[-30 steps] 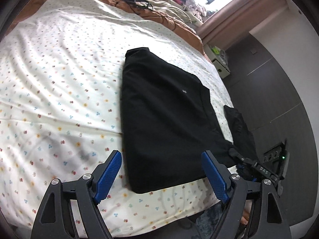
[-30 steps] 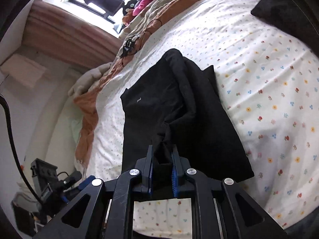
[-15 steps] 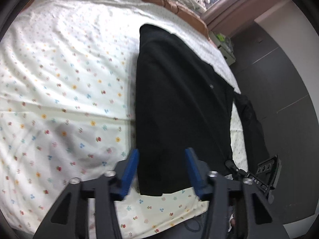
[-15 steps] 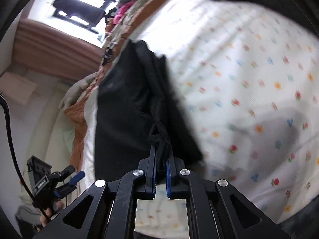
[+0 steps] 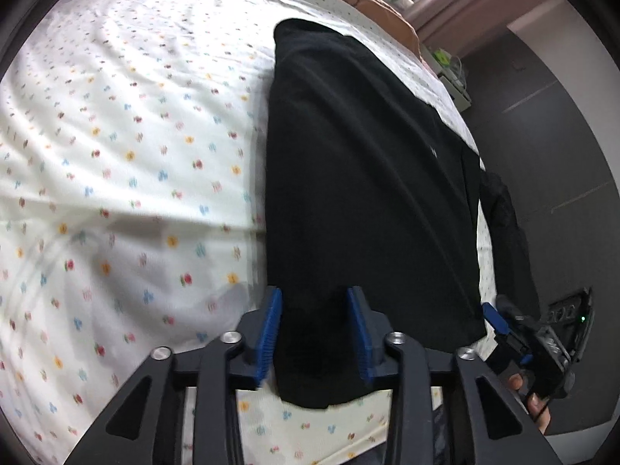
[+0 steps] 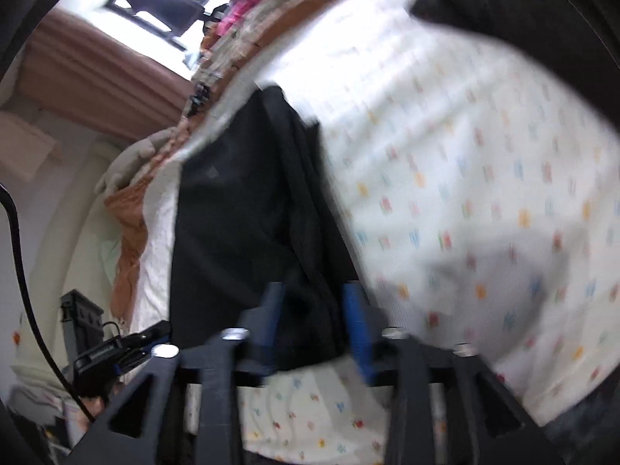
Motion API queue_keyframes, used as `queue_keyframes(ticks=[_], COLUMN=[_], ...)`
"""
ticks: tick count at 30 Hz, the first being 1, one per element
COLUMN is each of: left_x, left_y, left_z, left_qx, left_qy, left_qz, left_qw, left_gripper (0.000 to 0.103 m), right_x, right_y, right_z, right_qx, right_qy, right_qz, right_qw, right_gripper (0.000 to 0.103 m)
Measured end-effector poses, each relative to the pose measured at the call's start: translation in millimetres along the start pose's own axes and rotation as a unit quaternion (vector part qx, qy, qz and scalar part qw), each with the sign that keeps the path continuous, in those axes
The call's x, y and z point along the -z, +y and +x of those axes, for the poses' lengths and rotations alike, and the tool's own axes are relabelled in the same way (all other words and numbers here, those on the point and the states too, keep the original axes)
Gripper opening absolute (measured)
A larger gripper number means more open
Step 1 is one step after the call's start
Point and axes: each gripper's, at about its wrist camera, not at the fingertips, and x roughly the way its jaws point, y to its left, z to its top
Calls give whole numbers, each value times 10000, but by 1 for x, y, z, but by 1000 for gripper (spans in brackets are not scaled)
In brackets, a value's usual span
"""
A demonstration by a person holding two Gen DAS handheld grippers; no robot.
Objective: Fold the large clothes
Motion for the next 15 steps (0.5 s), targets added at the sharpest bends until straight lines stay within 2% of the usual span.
queue_keyframes(ticks=[2, 4, 10, 15], left_x=[-11, -21, -47, -64], left_y=[3, 2, 3, 7], left_z=[-1, -1, 6, 15], left_qx=[67, 167, 275, 380], left_qy=[-50, -135, -218, -293], left_qz=[-94, -68, -61, -172], left_qw=[9999, 9997, 9994, 9987], left_gripper=[60, 66, 68, 68], right_x=[-16, -31, -74, -98], right_y=[3, 3, 11, 10], right_z=[-2, 3, 40, 76], right_qx=[-100, -218, -569, -681], right_qy=[-104, -39, 422, 726], right_qz=[-11, 36, -130, -165], right_qw=[9999, 9997, 9974, 9949], right_gripper=[71, 71, 71, 71])
